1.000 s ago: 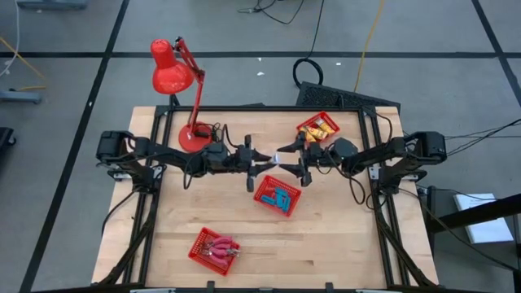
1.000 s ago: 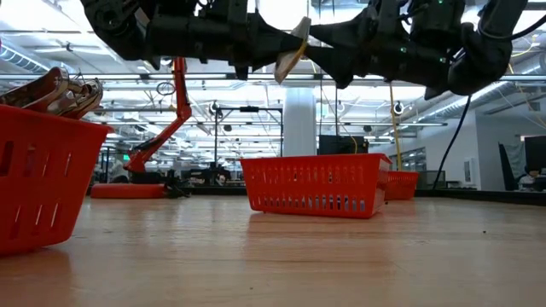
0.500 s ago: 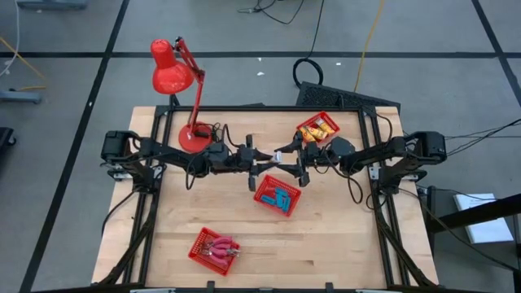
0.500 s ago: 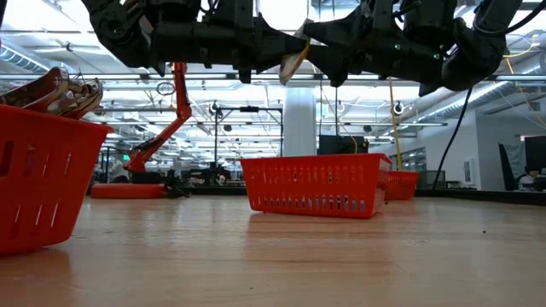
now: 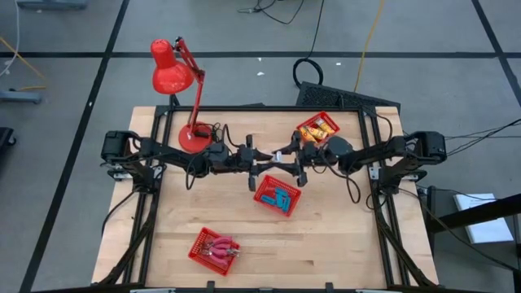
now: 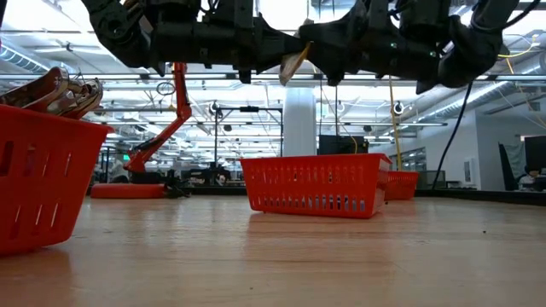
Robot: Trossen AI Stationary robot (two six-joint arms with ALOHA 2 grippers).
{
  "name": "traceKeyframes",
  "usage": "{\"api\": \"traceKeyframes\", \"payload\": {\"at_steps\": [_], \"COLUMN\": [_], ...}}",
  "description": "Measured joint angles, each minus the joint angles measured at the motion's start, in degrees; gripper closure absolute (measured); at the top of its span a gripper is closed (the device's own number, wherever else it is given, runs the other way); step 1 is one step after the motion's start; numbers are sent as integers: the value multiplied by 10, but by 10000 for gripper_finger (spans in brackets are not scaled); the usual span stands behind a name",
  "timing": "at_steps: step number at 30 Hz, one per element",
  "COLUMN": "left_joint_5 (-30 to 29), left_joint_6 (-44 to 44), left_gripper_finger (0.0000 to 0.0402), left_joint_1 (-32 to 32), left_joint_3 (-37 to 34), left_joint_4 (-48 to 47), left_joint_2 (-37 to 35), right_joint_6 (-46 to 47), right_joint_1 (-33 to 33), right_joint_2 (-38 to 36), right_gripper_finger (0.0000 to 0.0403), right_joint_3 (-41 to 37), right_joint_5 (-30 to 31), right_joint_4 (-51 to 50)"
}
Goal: Pick & Place School Supplies
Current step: Put the yellow crayon box into the top red bin
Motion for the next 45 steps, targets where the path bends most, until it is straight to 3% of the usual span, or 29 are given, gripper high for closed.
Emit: {"api": "traceKeyframes", "payload": {"at_steps": [6, 13, 33, 40, 45], "left_joint_5": [-1, -1, 10, 20, 11], "left_joint_6": [0, 6, 41, 45, 48], "left_gripper_finger": [333, 333, 332, 187, 124], "left_joint_1": [0, 0, 6, 33, 48], "left_joint_3": [0, 0, 0, 0, 0], "left_joint_4": [1, -3, -40, -96, -152], "left_joint_2": [0, 1, -5, -16, -46], "right_joint_6": [-14, -21, -56, -67, -71], "right_joint_1": [0, 0, 0, 0, 0], "right_joint_2": [7, 8, 9, 9, 9], "right_gripper_finger": [217, 291, 292, 316, 316], "right_joint_3": [36, 38, 36, 36, 36], "right_joint_5": [-1, -2, -28, -10, -2], "right_joint_4": [-50, -51, -59, -75, -72]}}
